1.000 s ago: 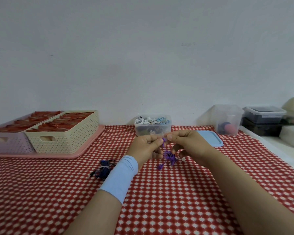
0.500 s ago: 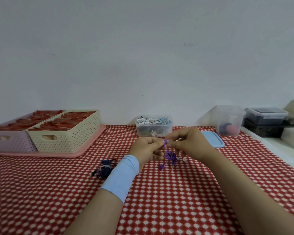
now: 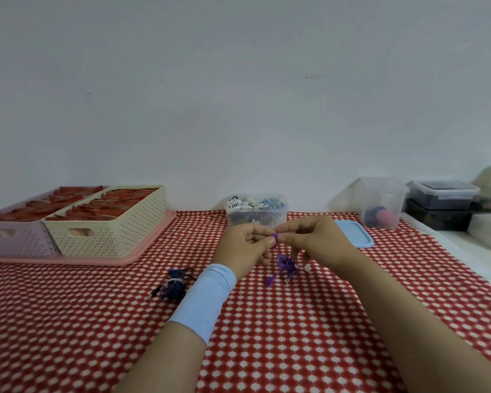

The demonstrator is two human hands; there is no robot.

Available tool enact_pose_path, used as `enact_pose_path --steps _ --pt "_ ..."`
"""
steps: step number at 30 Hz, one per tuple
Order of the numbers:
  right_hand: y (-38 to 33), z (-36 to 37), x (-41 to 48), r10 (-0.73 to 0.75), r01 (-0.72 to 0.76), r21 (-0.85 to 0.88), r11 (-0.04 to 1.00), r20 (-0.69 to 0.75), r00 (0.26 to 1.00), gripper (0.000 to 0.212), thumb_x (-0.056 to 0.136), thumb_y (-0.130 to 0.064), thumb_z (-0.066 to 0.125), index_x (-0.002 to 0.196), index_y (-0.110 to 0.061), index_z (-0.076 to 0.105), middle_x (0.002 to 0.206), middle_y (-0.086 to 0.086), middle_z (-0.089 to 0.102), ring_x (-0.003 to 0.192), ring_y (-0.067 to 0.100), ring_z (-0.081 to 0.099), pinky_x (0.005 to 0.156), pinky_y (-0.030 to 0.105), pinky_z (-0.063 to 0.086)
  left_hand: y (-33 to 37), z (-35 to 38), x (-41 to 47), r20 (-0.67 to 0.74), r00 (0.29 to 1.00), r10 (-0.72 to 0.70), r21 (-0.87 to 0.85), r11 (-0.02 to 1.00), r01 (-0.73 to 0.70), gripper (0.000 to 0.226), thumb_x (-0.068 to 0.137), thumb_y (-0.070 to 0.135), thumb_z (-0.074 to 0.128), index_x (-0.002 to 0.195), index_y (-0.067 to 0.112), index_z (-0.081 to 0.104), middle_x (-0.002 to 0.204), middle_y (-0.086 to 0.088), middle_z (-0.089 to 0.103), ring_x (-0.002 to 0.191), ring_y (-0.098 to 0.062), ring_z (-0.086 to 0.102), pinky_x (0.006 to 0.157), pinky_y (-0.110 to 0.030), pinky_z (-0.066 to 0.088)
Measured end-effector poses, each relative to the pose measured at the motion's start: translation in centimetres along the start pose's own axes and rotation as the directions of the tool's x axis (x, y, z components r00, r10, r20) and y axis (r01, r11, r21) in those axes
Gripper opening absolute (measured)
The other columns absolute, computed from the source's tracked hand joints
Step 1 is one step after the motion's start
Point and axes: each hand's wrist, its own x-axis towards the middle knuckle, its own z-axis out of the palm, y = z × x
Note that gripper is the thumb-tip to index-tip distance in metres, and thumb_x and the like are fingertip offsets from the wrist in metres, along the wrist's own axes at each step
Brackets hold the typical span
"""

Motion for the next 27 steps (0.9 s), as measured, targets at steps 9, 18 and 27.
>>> enact_pose_path --steps 9,18,27 --pt "-0.15 0.24 0.01 0.099 -0.099 0.184 0.978 0.009 0.995 0.011 0.084 -0.009 0.078 0.092 -0.017 0.079 0.084 0.015 0.075 0.057 0.016 0.063 0.052 0.029 0.046 0.04 -0.25 -0.17 -0.025 0.995 0.1 0.088 0.991 -0.098 0.016 0.086 0.004 0.072 0.095 0.017 0.074 0.081 -0.004 0.072 0.061 -0.01 0.068 0.061 -0.024 0.059" --pt "-0.27 0.02 0.1 0.194 -0.22 0.324 0.92 0.111 0.975 0.019 0.095 -0.021 0.066 0.11 -0.014 0.075 0.098 0.006 0.076 0.062 0.016 0.062 0.051 0.027 0.046 0.1 -0.25 -0.18 -0.039 0.991 0.13 0.093 0.988 -0.126 0.019 0.089 0.007 0.07 0.098 0.023 0.075 0.08 0.004 0.074 0.063 -0.011 0.069 0.063 -0.026 0.06" --pt "-0.14 -0.51 -0.01 0.227 -0.286 0.393 0.874 0.192 0.955 0.029 0.073 -0.021 0.076 0.101 -0.015 0.078 0.089 0.004 0.074 0.061 0.011 0.061 0.048 0.022 0.044 0.53 -0.24 -0.22 0.04 0.996 0.079 -0.065 0.995 -0.076 0.018 0.092 0.001 0.063 0.099 0.013 0.074 0.074 0.002 0.071 0.063 -0.013 0.067 0.059 -0.026 0.059"
